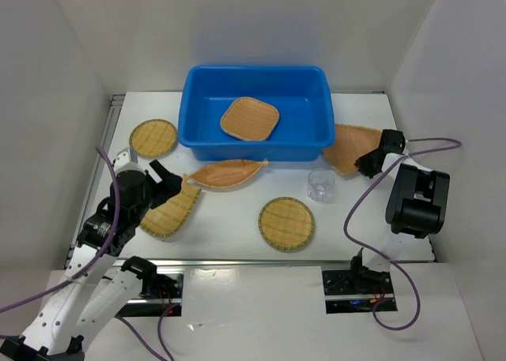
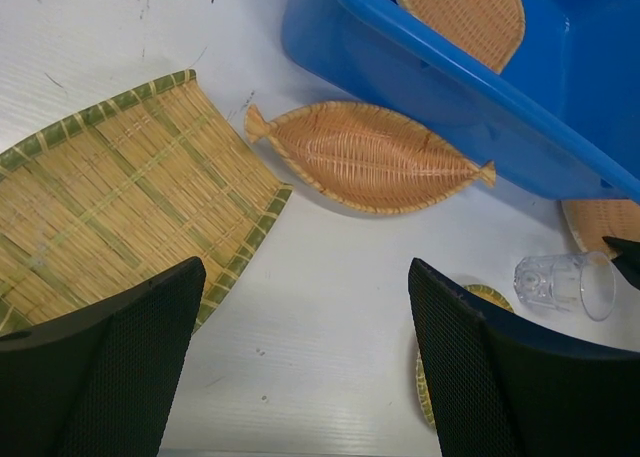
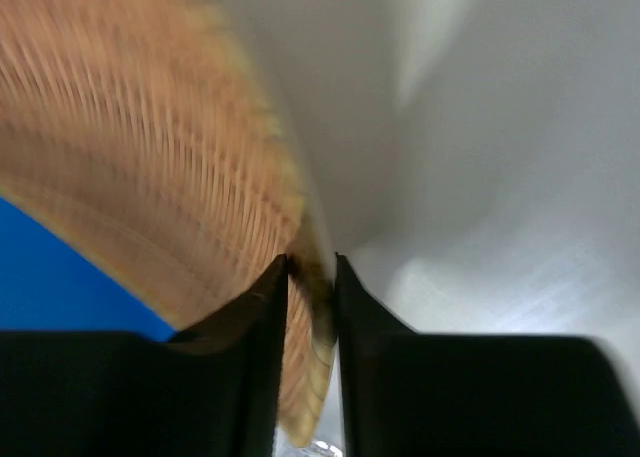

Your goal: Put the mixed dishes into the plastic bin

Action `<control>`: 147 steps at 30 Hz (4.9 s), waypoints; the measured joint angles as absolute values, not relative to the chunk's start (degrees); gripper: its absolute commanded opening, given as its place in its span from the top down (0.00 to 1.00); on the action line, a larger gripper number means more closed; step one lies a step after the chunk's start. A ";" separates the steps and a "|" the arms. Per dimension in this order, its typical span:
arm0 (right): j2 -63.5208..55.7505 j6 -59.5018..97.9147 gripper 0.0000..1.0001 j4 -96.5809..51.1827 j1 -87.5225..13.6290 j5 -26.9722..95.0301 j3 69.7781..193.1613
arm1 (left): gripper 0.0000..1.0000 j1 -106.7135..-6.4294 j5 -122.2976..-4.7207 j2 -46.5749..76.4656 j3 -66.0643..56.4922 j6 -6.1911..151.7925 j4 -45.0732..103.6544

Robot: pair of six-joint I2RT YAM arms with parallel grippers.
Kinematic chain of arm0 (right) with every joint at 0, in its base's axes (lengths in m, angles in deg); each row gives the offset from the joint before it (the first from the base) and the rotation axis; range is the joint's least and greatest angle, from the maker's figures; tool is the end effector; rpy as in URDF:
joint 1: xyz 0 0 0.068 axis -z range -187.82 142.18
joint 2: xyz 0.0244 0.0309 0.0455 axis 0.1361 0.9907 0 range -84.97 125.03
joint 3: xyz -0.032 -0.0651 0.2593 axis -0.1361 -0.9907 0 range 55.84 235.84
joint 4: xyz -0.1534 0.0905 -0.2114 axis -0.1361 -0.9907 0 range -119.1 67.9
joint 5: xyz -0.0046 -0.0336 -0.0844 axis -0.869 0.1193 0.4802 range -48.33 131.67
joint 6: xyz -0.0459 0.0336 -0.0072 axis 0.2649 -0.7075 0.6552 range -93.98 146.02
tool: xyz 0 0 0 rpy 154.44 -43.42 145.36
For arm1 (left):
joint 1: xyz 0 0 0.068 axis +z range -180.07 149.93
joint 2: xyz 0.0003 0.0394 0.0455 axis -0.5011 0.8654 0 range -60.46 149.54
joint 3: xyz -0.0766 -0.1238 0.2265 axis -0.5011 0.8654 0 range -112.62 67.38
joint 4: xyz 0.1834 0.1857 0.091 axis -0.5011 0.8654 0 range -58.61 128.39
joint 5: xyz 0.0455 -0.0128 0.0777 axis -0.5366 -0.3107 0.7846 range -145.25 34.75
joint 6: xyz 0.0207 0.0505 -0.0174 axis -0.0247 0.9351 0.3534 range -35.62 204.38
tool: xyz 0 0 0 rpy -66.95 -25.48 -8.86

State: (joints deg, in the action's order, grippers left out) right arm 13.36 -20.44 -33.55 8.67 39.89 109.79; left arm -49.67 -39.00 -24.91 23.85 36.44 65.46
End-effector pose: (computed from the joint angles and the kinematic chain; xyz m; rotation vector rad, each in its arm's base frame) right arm 0.3366 -0.0984 0.1367 1.3275 2.1918 0.2421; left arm 0.1544 -0.0428 0.3109 -0.6721 1.9232 -0.4630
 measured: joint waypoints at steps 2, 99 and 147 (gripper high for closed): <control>13.34 -20.94 0.99 -30.22 8.82 38.14 109.29 | 0.10 -49.67 -39.02 -24.63 23.85 36.44 65.24; 42.67 -7.80 0.21 -55.84 -21.32 31.95 175.86 | 0.11 -48.55 -25.97 -10.57 13.93 44.04 66.40; -12.78 1.79 0.16 -53.24 -13.86 33.64 137.79 | 0.32 -41.49 -32.42 -6.00 36.34 -2.53 75.56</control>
State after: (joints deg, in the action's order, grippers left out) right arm -12.78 1.79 -53.24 -13.86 33.64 137.79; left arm -41.49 -32.42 -6.00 36.34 -2.53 75.56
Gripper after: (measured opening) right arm 0.840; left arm 0.710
